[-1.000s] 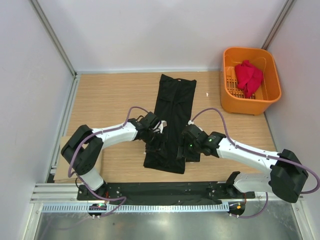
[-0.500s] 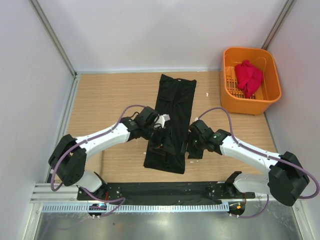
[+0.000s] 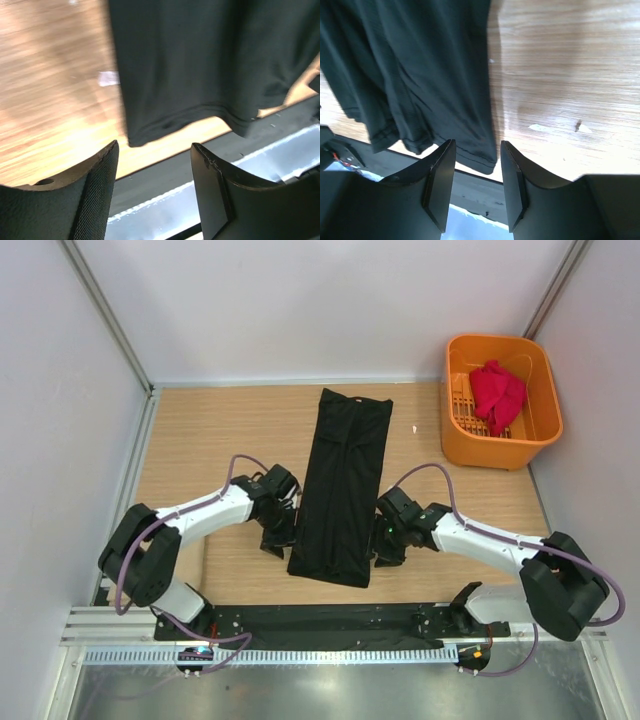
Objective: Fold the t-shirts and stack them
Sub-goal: Fold the tshirt
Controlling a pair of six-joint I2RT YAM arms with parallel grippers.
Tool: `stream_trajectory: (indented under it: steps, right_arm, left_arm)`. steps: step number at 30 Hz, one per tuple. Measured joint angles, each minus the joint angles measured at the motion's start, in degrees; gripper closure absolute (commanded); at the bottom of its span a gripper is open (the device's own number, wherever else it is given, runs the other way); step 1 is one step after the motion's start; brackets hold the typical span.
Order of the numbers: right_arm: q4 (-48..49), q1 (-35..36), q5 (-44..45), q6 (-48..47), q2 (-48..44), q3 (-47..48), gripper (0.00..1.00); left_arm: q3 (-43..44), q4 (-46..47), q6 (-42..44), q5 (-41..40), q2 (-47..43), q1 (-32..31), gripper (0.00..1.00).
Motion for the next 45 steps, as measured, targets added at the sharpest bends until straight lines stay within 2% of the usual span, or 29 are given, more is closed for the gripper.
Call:
stream_trajectory:
  steps: [8, 17, 21, 26, 30, 31, 32, 33, 35, 37, 45]
  right_arm:
    - [-0.2, 1.2, -0.2, -0.6, 1.8, -0.5, 0.59]
    - [0.5, 1.9, -0.2, -0.5, 3.7, -0.8, 0.60]
    - [0.8, 1.9, -0.3, -0.5, 4.5, -0.9, 0.64]
    - [0.9, 2.3, -0.5, -0.5, 5.3, -0.3, 0.64]
    - [0.9, 2.8, -0.5, -0.5, 5.8, 0.0, 0.64]
    - [0.9, 2.9, -0.5, -0.5, 5.8, 0.0, 0.67]
    - [1.0, 3.0, -0.5, -0.5, 5.9, 0.0, 0.76]
    - [1.0, 3.0, -0.6, -0.5, 6.0, 0.0, 0.83]
    - [1.8, 3.2, -0.7, 0.1, 6.1, -0.6, 0.98]
    - [2.4, 3.2, -1.1, 0.8, 6.0, -1.3, 0.99]
    - [4.0, 3.3, -1.2, 1.9, 3.9, -3.3, 0.99]
  left_arm:
    - [-0.1, -0.2, -1.2, -3.9, 4.2, -1.1, 0.52]
    - [2.3, -1.2, -1.8, -5.4, 9.2, -4.6, 0.50]
    - [2.9, -1.9, -1.9, -5.4, 10.2, -4.6, 0.55]
    - [3.4, -2.6, -1.8, -5.3, 11.1, -4.6, 0.60]
    - [3.0, -2.5, -1.9, -4.9, 11.1, -4.5, 0.69]
    - [2.9, -2.4, -1.9, -4.7, 11.1, -4.5, 0.72]
    - [2.6, -2.4, -1.8, -4.4, 11.1, -4.5, 0.75]
    - [2.4, -2.4, -1.9, -4.0, 11.1, -4.5, 0.82]
    - [1.7, -2.0, -2.0, -3.3, 10.8, -4.4, 0.87]
    - [0.3, -1.0, -2.3, -2.5, 9.9, -3.8, 0.99]
    - [-7.9, 5.9, -3.4, 1.7, 3.4, -0.4, 1.00]
